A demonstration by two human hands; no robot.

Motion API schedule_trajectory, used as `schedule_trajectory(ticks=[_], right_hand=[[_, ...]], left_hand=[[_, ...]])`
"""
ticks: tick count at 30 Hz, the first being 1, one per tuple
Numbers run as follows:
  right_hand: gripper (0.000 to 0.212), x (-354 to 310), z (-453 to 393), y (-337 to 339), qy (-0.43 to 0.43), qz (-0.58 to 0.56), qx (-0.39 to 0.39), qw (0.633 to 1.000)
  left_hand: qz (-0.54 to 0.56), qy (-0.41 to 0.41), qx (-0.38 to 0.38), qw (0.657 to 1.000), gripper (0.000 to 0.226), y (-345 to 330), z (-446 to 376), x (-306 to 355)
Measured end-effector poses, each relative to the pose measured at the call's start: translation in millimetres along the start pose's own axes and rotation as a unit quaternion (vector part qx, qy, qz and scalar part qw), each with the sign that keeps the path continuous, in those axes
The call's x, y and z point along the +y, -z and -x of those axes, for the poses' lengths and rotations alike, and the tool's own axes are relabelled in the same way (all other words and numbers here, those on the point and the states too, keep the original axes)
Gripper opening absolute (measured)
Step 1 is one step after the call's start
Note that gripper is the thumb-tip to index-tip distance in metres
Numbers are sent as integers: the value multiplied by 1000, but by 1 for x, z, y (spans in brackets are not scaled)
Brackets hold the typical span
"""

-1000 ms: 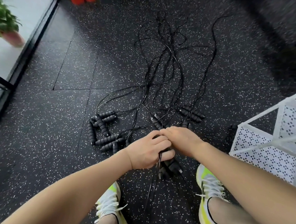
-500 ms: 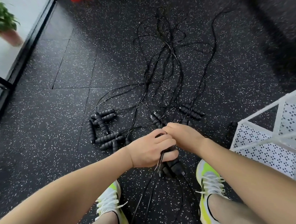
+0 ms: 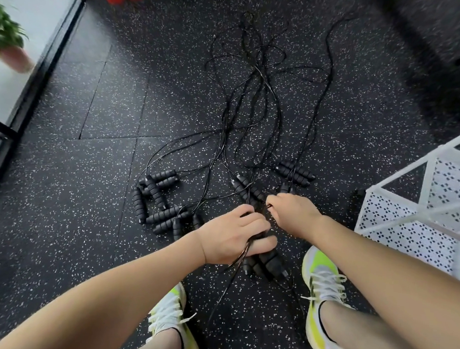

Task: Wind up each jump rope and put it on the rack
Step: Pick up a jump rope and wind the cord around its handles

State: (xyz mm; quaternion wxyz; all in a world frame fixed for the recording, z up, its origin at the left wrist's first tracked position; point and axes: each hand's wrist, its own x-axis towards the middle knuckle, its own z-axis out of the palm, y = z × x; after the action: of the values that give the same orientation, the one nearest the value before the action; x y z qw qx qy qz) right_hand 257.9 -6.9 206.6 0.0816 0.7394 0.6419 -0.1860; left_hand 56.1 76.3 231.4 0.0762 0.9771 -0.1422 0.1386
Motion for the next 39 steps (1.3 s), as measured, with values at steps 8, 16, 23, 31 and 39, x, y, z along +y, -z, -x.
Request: schedule_trajectory(ticks=[8, 16, 23, 31, 39], right_hand=[[19, -7, 42, 36, 105, 67, 31, 992], [21, -23, 72, 67, -3, -45, 12, 999], [12, -22, 100, 102, -145, -230, 186, 944], [37, -32, 118, 110, -234, -427, 178, 855], [45, -64, 146, 150, -233, -551, 215, 772]], left_hand=[[-11, 8, 44, 999, 24, 13, -17, 16], [-52, 51, -87, 993, 40, 41, -30, 15], [-192, 189, -179, 946, 53, 83, -41, 43], [-124, 510, -164, 835, 80, 127, -51, 63], [58, 662, 42, 746, 40, 163, -80, 94]])
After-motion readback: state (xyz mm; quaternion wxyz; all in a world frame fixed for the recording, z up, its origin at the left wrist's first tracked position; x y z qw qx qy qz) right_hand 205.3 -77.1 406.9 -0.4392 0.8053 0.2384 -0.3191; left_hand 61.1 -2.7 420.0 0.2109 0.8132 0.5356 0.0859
